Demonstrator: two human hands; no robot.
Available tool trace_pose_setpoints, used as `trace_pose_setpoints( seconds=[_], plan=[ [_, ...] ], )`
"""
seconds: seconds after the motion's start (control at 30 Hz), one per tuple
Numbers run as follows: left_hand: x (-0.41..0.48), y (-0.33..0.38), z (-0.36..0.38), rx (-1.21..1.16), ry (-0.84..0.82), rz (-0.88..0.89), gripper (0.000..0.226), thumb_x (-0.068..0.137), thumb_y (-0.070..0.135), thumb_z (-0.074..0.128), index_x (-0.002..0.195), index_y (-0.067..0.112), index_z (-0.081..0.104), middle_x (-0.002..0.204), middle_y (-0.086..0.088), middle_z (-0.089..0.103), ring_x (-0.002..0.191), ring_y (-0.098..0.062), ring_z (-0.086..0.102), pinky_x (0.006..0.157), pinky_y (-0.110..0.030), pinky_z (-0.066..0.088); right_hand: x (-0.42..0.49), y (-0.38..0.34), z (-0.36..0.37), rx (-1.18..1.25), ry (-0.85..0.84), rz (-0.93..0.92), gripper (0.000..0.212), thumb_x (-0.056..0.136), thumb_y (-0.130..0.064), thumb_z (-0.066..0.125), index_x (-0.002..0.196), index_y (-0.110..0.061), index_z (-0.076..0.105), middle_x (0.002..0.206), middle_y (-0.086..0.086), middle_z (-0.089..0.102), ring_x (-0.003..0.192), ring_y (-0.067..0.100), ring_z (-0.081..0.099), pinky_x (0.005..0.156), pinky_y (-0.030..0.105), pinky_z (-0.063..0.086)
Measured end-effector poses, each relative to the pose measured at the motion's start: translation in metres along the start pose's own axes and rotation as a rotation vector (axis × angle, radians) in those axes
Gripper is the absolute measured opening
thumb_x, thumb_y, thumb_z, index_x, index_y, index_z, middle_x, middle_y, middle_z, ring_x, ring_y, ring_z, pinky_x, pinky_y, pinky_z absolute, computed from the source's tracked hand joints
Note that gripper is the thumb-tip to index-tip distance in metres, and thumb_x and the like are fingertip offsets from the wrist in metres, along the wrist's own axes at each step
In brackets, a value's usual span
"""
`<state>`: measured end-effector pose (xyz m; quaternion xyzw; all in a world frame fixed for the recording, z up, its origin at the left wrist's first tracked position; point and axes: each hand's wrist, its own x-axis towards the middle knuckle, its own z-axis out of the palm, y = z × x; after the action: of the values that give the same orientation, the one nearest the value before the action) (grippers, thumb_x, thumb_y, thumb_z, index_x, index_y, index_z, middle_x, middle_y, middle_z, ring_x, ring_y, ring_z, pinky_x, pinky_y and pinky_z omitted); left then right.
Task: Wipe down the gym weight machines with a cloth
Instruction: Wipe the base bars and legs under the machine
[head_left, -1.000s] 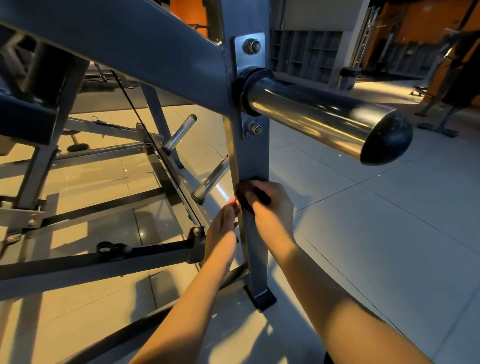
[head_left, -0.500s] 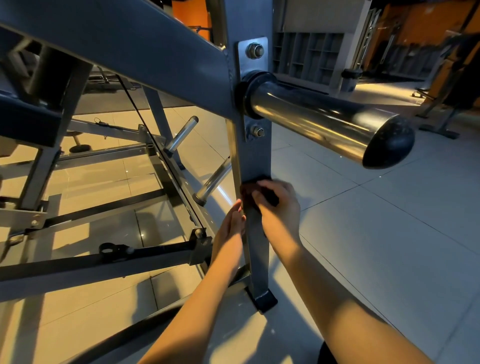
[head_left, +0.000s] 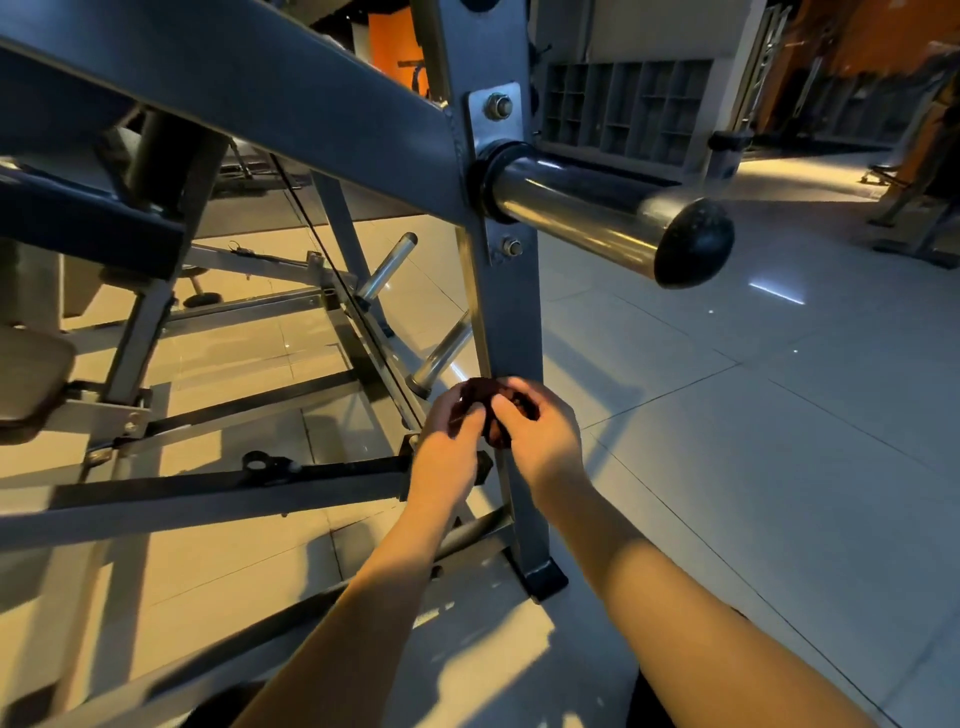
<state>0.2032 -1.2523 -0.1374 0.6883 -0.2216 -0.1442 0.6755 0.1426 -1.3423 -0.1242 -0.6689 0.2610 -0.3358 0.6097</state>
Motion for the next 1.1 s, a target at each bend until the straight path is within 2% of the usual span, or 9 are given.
trace_pose_setpoints(
  seconds=[0.1,0.17,0.3,0.47,0.63,0.77,0.9,1.0,1.1],
  plan=[
    [-0.026,0.009,-0.023,0.018,0.038,0.012,0.025,0.103,0.035,0.055,0.128,0.035,0.056,0.118,0.009,0.064,0.105,-0.001,0.059,0.082,-0.014,0.049,-0.028,-0.007,0.01,0.034,-0.062,-0.056,0.021,0.102,-0.017,0.057,0.12,-0.021,0.067,0.107,-0.008,0.068,0.101,0.01,0.064,0.076,0.017,0.058],
    [-0.043,0.014,-0.038,0.021,0.102,0.006,0.028,0.101,0.038,0.057,0.127,0.026,0.06,0.116,0.006,0.067,0.105,-0.006,0.063,0.083,-0.018,0.051,-0.046,-0.009,0.019,0.041,-0.121,-0.042,0.02,0.101,-0.019,0.056,0.113,-0.025,0.07,0.105,-0.008,0.07,0.104,0.013,0.065,0.082,0.026,0.06],
    [-0.072,0.026,-0.062,0.018,0.233,-0.026,0.012,0.1,0.034,0.061,0.109,0.026,0.059,0.097,0.013,0.065,0.085,0.002,0.061,0.056,-0.004,0.045,-0.075,-0.007,0.035,0.027,-0.211,0.011,0.023,0.1,-0.025,0.055,0.118,-0.03,0.068,0.108,-0.008,0.071,0.106,0.013,0.066,0.089,0.034,0.06],
    [-0.07,0.017,-0.091,0.022,0.335,-0.038,0.012,0.097,0.029,0.066,0.089,0.032,0.059,0.096,0.005,0.065,0.086,-0.003,0.061,0.061,-0.01,0.046,-0.074,0.009,0.044,0.036,-0.176,-0.023,0.016,0.104,-0.019,0.054,0.114,-0.018,0.066,0.103,0.001,0.07,0.101,0.017,0.068,0.082,0.025,0.06],
    [-0.039,0.009,-0.108,-0.073,0.41,-0.038,0.011,0.093,0.02,0.071,0.087,0.016,0.063,0.088,0.002,0.063,0.081,-0.009,0.06,0.066,-0.021,0.05,-0.044,-0.006,0.069,0.037,-0.27,0.217,0.021,0.105,-0.023,0.051,0.123,-0.026,0.062,0.114,-0.004,0.067,0.106,0.011,0.064,0.087,0.027,0.059],
    [-0.03,0.063,-0.118,0.083,0.346,-0.119,0.009,0.099,0.018,0.063,0.09,0.019,0.064,0.09,-0.001,0.066,0.077,-0.002,0.063,0.062,-0.016,0.05,-0.046,-0.06,0.087,0.057,-0.303,0.271,0.021,0.104,-0.01,0.05,0.123,-0.016,0.06,0.107,-0.002,0.067,0.093,0.009,0.065,0.059,0.015,0.053],
    [-0.048,0.147,-0.128,0.3,0.316,-0.148,0.02,0.099,0.024,0.061,0.079,0.024,0.065,0.08,0.003,0.067,0.071,-0.007,0.062,0.066,-0.021,0.051,-0.068,-0.143,0.087,-0.057,-0.28,0.16,0.019,0.1,-0.005,0.048,0.105,-0.008,0.066,0.094,0.01,0.07,0.079,0.019,0.064,0.066,0.026,0.052],
    [-0.057,0.213,-0.133,0.387,0.21,-0.154,0.022,0.099,0.017,0.051,0.088,0.01,0.069,0.087,-0.011,0.068,0.081,-0.028,0.066,0.069,-0.034,0.05,-0.069,-0.221,0.091,-0.349,-0.417,0.212,0.036,0.101,-0.02,0.038,0.117,-0.005,0.066,0.119,0.016,0.066,0.104,0.028,0.06,0.084,0.028,0.043],
    [-0.061,0.281,-0.134,0.474,0.246,-0.275,0.032,0.105,0.031,0.048,0.109,0.007,0.069,0.106,-0.015,0.068,0.096,-0.031,0.062,0.075,-0.034,0.042,-0.062,-0.285,0.081,-0.412,-0.419,0.349,0.026,0.107,-0.023,0.043,0.118,-0.02,0.066,0.124,0.011,0.066,0.112,0.029,0.06,0.083,0.027,0.041]
  ],
)
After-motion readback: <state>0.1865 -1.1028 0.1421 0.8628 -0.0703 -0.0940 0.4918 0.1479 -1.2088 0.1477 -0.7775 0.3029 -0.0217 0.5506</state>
